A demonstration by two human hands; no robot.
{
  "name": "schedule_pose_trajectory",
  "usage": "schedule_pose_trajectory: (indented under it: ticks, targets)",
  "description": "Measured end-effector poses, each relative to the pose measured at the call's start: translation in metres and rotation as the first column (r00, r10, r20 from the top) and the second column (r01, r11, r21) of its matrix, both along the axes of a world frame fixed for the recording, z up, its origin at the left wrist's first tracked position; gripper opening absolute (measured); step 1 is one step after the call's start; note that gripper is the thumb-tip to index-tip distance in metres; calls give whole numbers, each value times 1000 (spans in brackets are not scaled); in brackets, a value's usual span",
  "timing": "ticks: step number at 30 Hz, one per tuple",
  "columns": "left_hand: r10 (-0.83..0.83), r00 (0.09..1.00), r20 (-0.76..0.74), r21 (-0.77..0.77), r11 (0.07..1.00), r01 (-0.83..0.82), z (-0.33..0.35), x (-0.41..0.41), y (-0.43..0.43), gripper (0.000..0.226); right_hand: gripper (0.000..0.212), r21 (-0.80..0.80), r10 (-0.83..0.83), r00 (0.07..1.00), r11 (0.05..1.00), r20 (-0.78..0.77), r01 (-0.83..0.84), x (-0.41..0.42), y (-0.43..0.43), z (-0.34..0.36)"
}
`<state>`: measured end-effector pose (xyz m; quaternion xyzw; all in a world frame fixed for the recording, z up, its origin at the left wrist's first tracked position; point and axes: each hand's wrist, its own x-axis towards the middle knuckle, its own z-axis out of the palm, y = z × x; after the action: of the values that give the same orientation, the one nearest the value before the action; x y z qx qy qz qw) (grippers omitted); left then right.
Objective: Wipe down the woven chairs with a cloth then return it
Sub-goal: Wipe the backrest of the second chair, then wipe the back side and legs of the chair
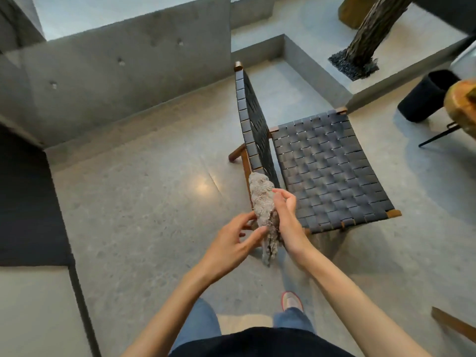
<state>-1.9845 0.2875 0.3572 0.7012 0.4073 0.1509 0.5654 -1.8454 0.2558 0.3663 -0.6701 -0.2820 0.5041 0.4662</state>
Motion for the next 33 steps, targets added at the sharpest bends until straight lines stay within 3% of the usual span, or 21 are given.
schedule_pose_trajectory:
  ticks: [6, 11, 16, 19, 23, 29, 33]
  targets:
    - [-54, 997, 62, -25, 998, 55, 18, -85, 65, 19, 31, 26, -19, 1000, 999, -1, 19, -79, 33, 22]
    - [-164, 980, 111, -60, 983, 171, 23, -107, 123, 14, 48, 13, -41, 995, 999, 86, 40, -100, 66, 21]
    - [-325, 944, 54, -3, 946, 325, 29, -91, 189, 11, 45, 36, -117, 983, 993, 138, 113, -88, 106, 16]
    - [-406, 913, 36, 16, 914, 406, 29, -70, 232, 8, 55, 27, -144, 979, 990, 142, 141, -73, 136, 8]
    - [-493, 866, -80, 75, 864, 498, 29, -37, 298, 7, 51, 32, -222, 952, 975, 209, 220, -52, 192, -1]
    - [-480, 865, -144, 187, 845, 500, 39, 5, 411, 14, 32, 48, -442, 859, 894, 259, 446, -19, 280, 1]
    - [-425, 869, -255, 298, 820, 489, 34, 18, 481, 10, 32, 48, -419, 838, 901, 350, 431, 0, 324, 7]
